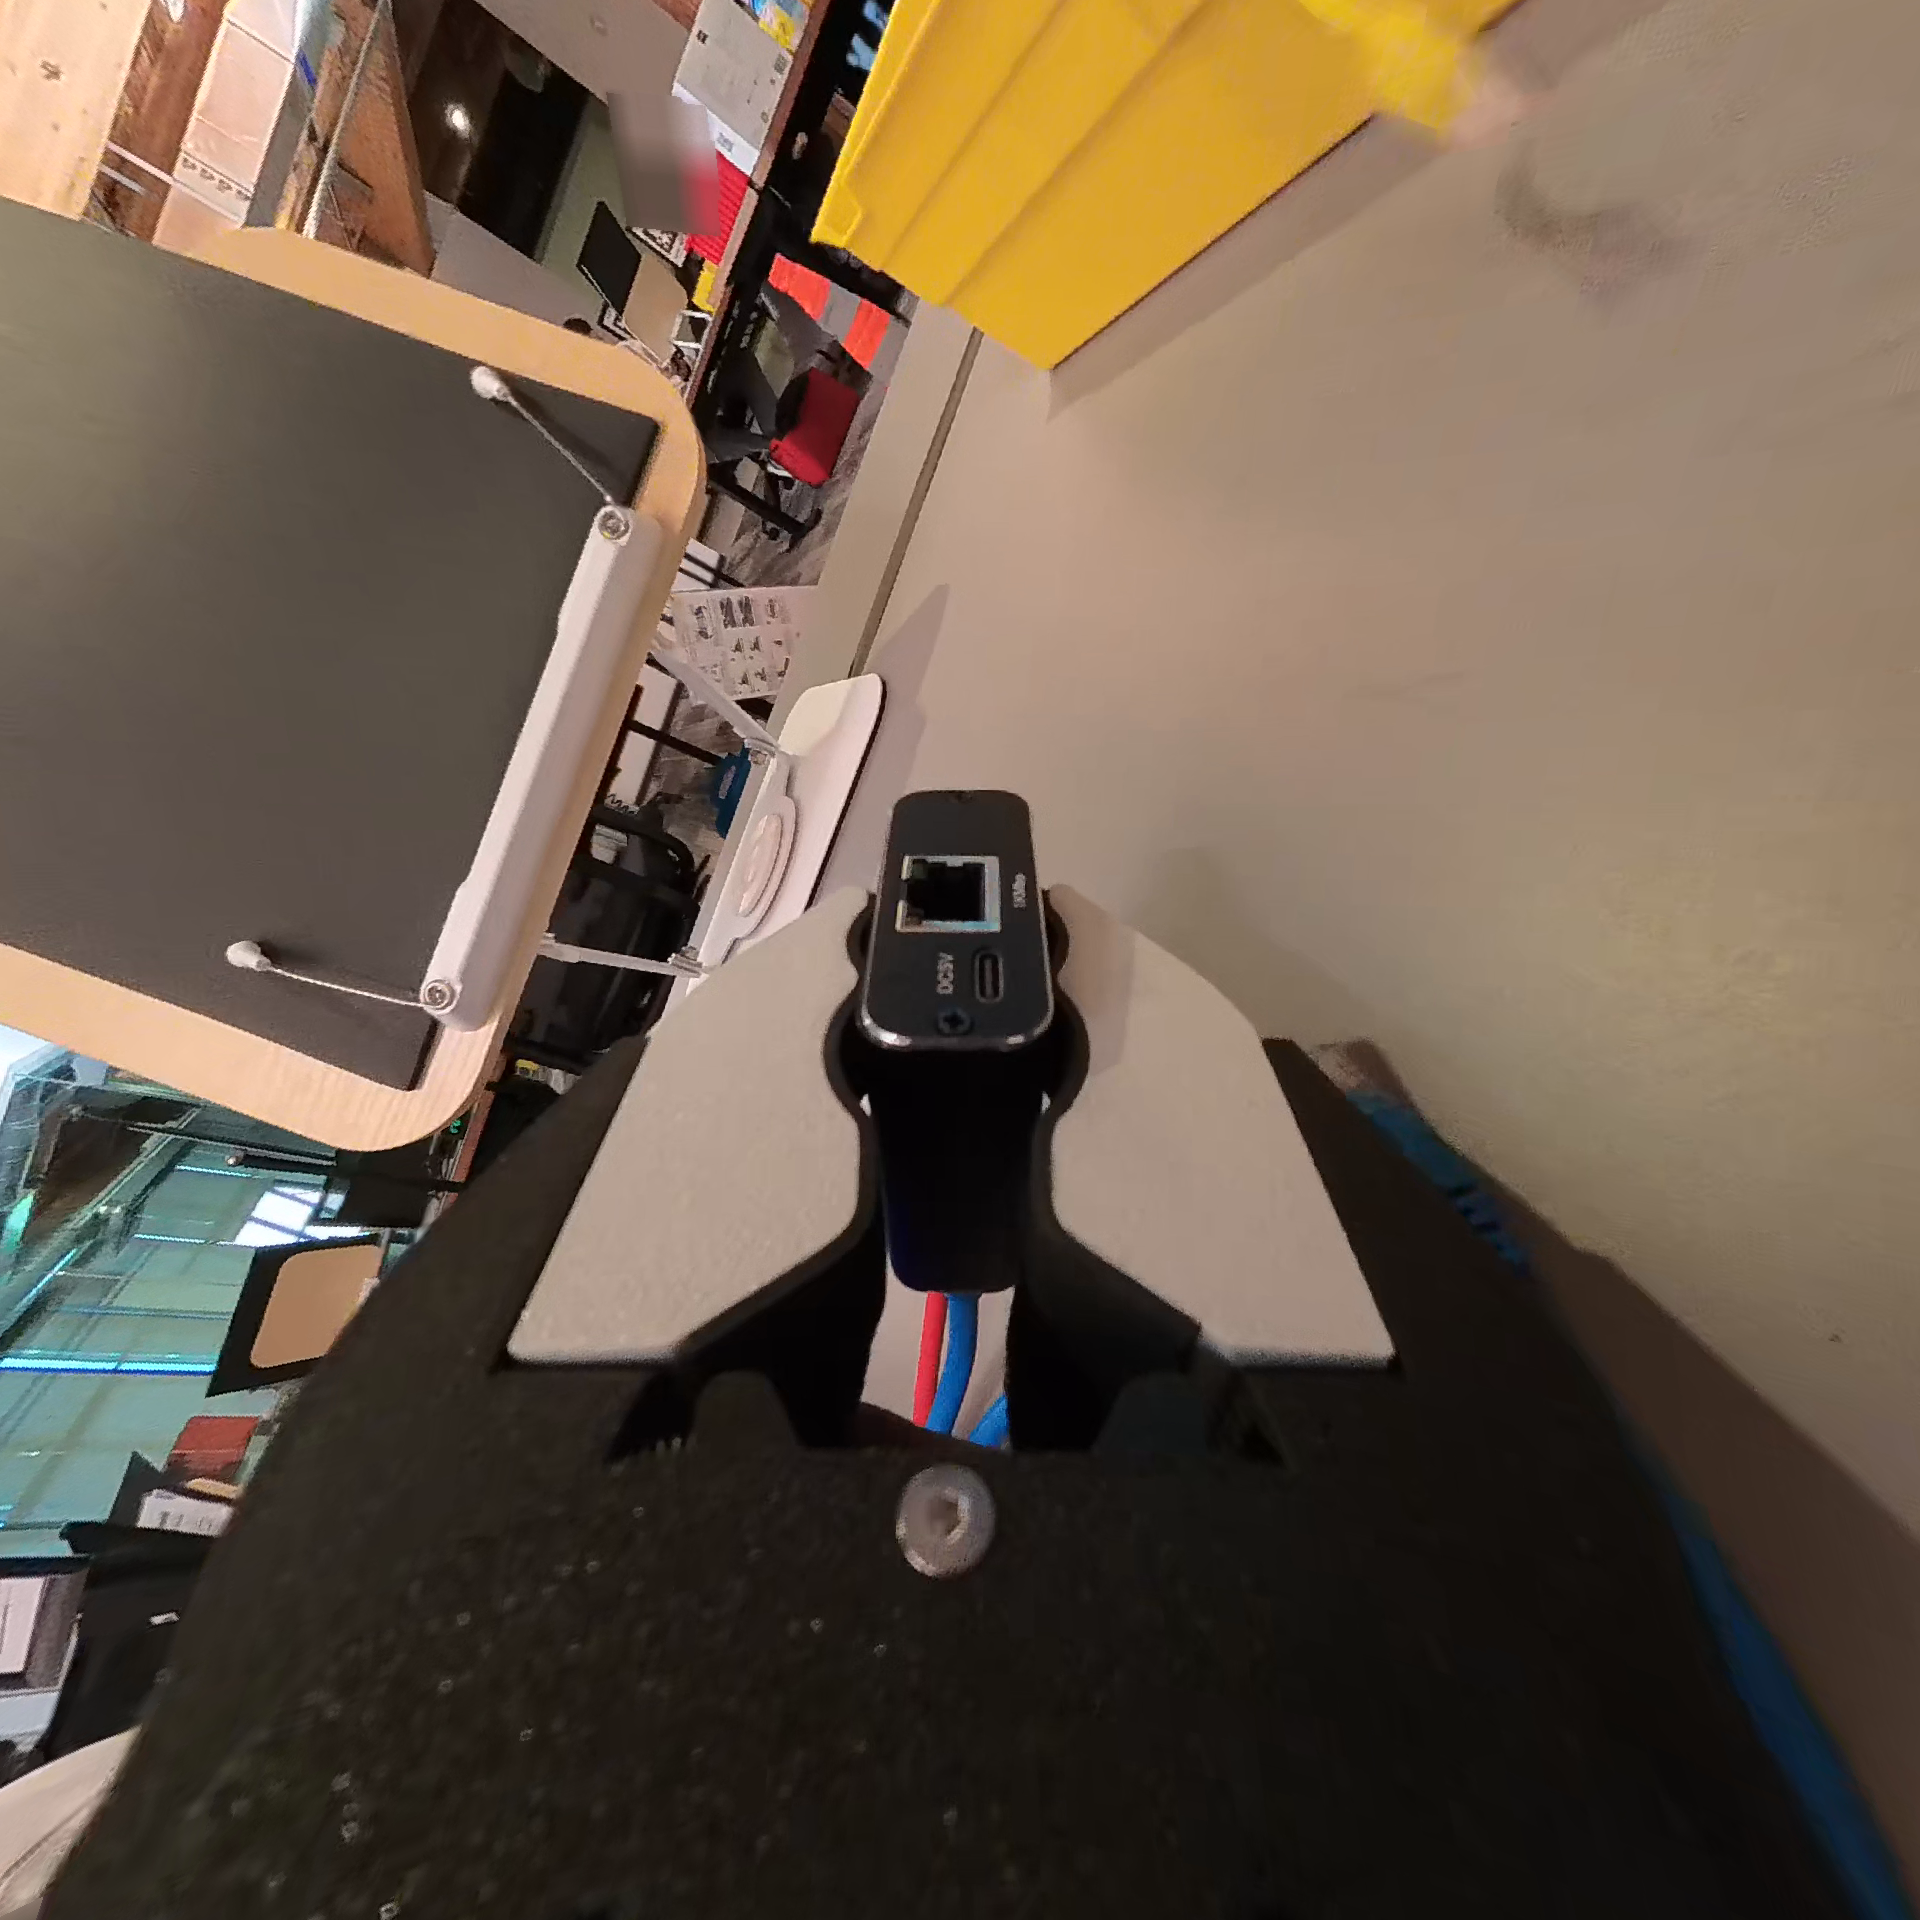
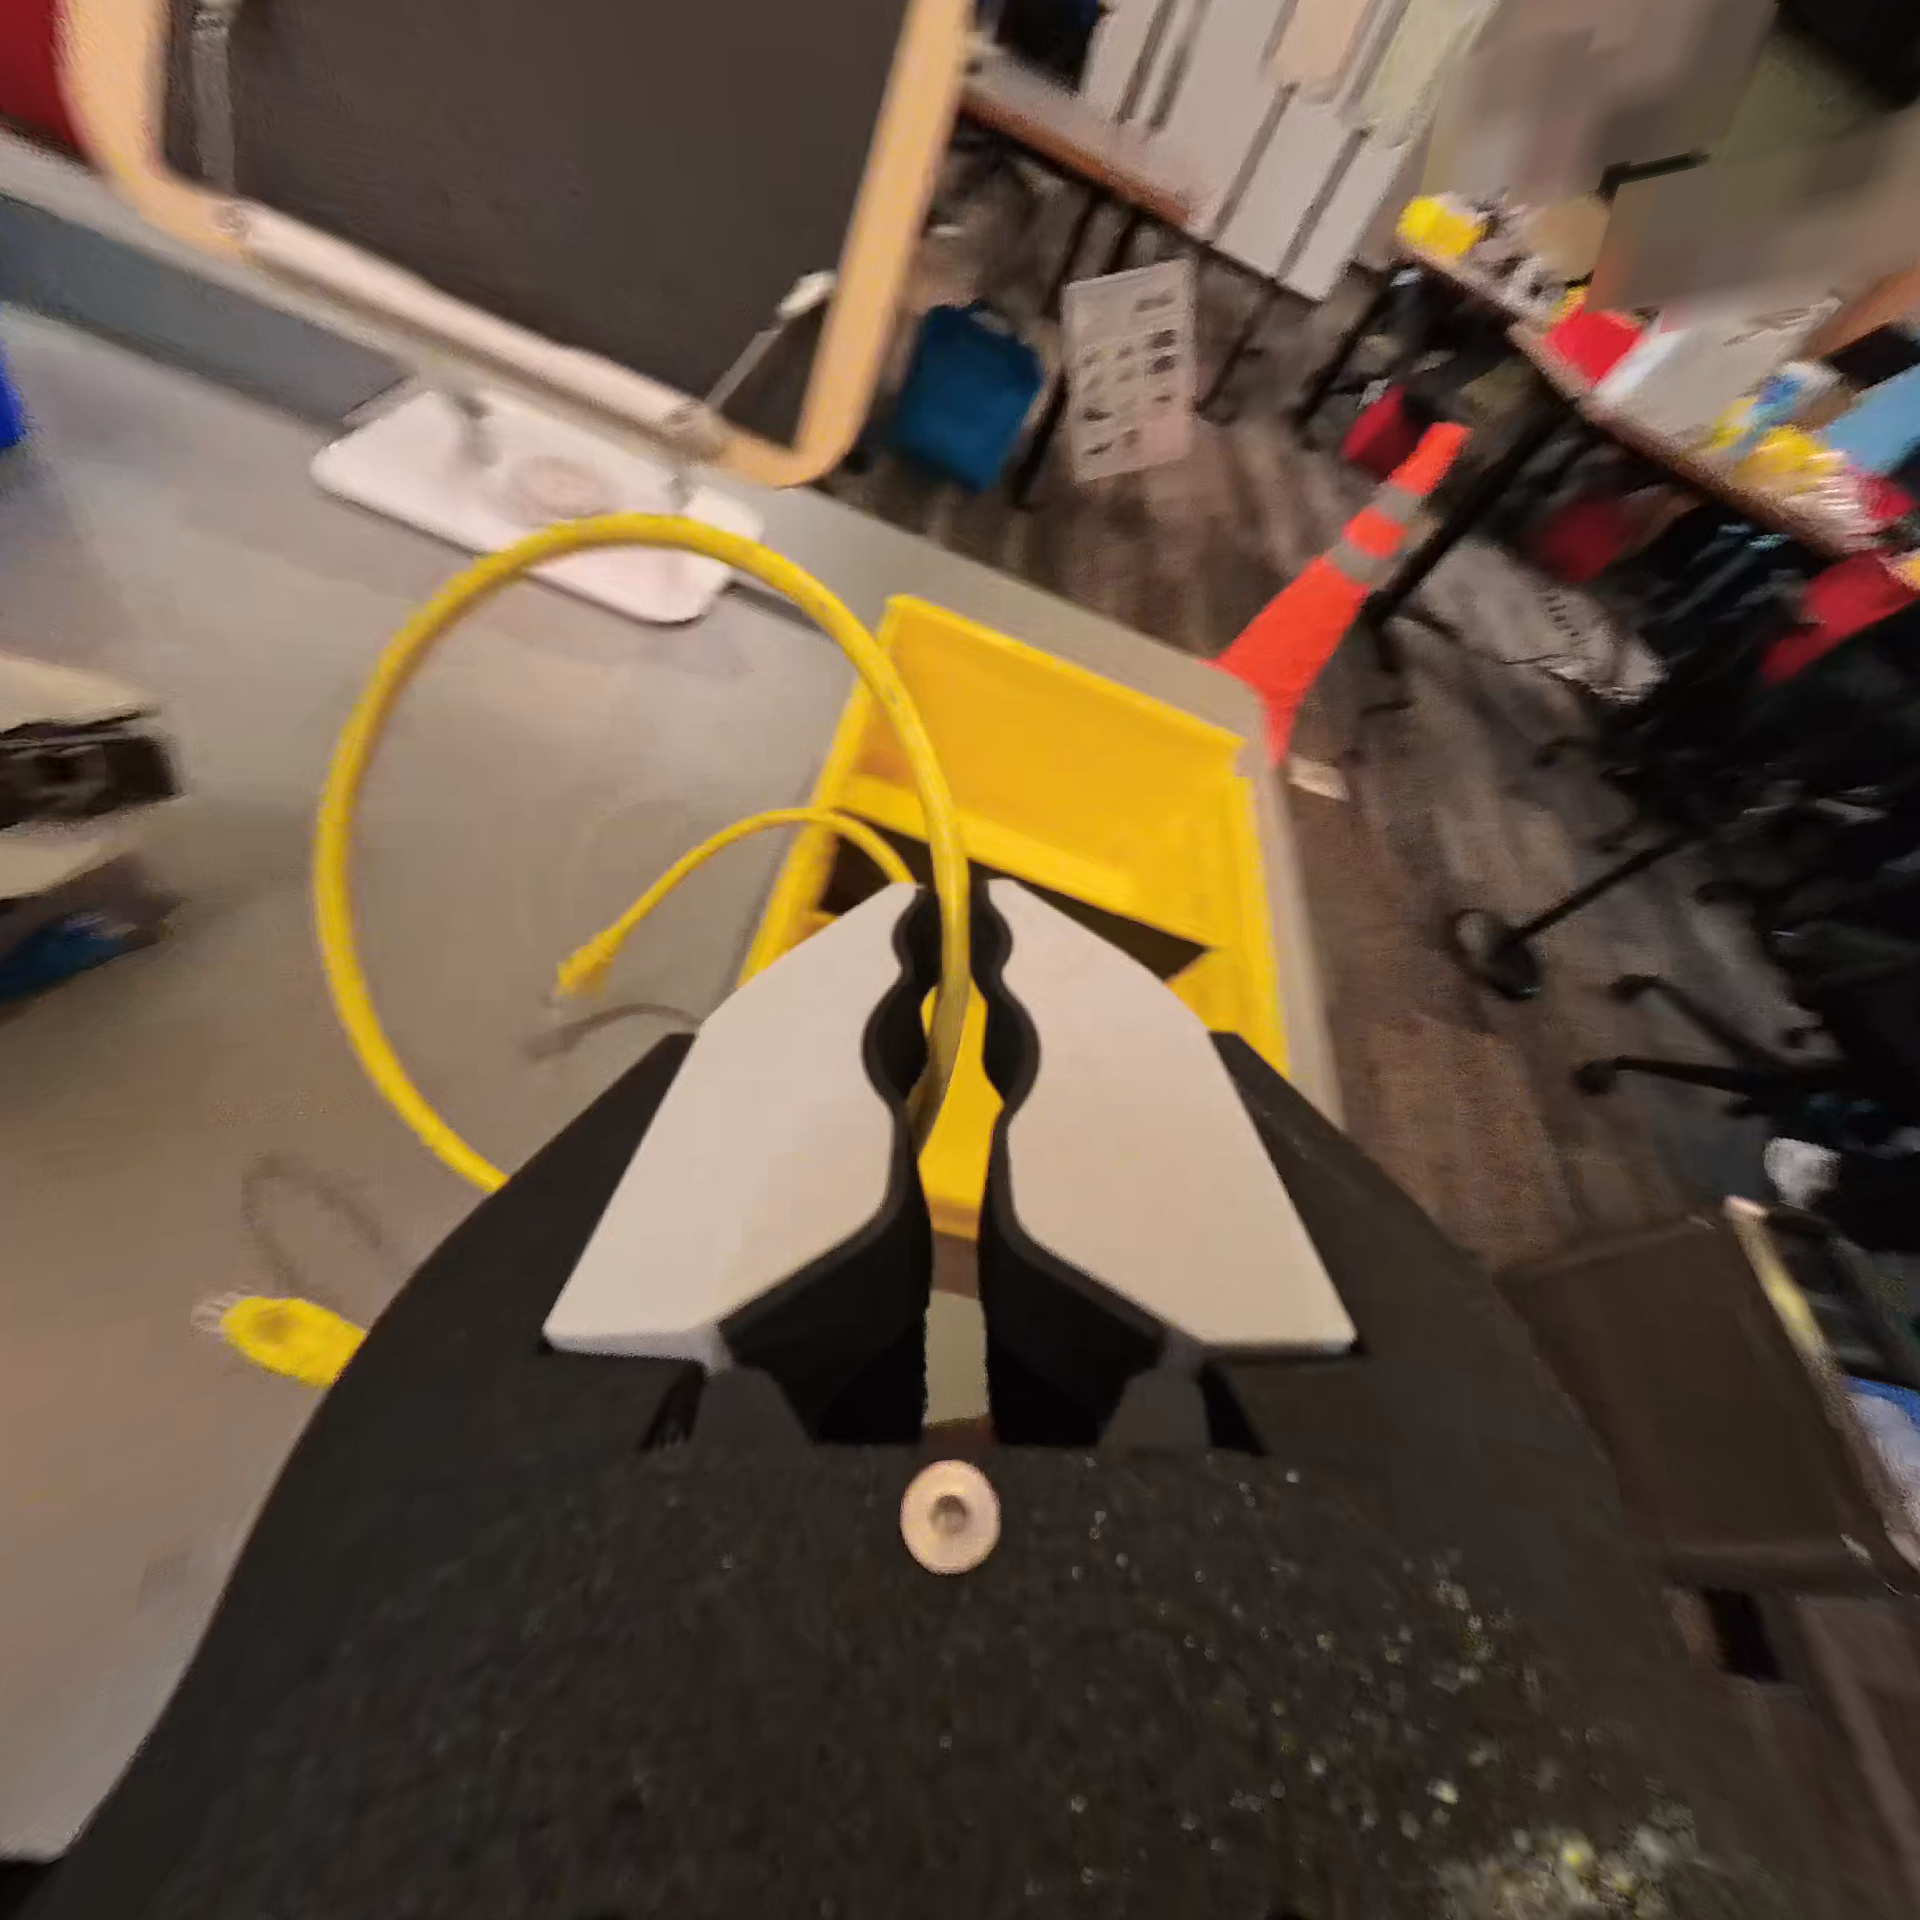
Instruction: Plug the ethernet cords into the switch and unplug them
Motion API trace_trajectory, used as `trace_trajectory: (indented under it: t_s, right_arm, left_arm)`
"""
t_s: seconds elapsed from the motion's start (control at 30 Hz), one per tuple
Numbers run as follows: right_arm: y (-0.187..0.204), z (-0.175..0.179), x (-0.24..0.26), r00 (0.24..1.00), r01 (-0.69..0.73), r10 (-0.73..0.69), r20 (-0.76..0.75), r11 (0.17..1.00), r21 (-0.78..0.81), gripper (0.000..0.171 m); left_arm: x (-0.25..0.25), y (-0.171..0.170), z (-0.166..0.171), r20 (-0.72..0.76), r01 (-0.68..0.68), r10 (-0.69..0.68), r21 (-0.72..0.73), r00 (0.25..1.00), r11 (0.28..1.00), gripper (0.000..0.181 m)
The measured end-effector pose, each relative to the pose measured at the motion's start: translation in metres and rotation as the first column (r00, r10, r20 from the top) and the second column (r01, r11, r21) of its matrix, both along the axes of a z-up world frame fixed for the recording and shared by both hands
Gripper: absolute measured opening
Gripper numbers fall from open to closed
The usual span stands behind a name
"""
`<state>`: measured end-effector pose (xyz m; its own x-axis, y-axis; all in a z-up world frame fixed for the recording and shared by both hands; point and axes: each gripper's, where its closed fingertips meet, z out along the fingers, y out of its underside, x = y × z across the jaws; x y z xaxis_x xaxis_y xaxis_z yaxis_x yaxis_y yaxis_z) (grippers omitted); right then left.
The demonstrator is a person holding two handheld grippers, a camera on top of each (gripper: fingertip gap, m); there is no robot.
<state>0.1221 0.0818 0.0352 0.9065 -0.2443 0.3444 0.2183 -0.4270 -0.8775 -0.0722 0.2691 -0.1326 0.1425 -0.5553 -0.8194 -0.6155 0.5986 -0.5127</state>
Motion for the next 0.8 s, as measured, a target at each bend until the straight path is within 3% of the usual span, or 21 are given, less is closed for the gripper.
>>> trace_trajectory:
  t_s: [0.13,0.3,0.4,0.5,0.63,0.7,0.8]
  right_arm:
    - [-0.015,0.037,0.078,0.988,0.155,-0.154,-0.024,0.987,0.043,0.006]
    - [-0.004,0.032,0.139,0.973,0.216,-0.209,-0.102,0.974,0.065,0.006]
    - [0.005,-0.008,0.153,0.968,0.208,-0.225,-0.114,0.968,-0.139,0.006]
    - [0.005,-0.034,0.173,0.952,0.301,-0.305,0.030,0.912,-0.278,0.006]
    - [0.031,-0.104,0.151,0.982,0.103,-0.171,-0.079,0.838,-0.535,0.007]
    - [0.046,-0.131,0.158,0.984,0.101,-0.168,-0.063,0.811,-0.576,0.007]
    - [0.066,-0.169,0.150,0.966,-0.011,-0.151,-0.208,0.783,-0.622,0.009]
  left_arm:
    - [0.001,-0.003,-0.001,-0.005,0.007,-0.007,0.002,1.000,1.000,0.027]
    - [0.001,-0.004,-0.004,-0.020,0.011,-0.011,0.002,1.000,1.000,0.027]
    - [0.001,-0.003,-0.005,-0.028,0.011,-0.011,0.003,1.000,1.000,0.027]
    - [0.001,-0.003,-0.006,-0.034,0.012,-0.012,0.004,0.999,1.000,0.027]
    - [0.002,-0.004,-0.008,-0.043,0.014,-0.013,0.003,0.999,1.000,0.027]
    - [0.002,-0.004,-0.009,-0.048,0.014,-0.014,0.005,0.999,1.000,0.027]
    - [0.002,-0.004,-0.009,-0.048,0.016,-0.016,0.004,0.999,1.000,0.027]
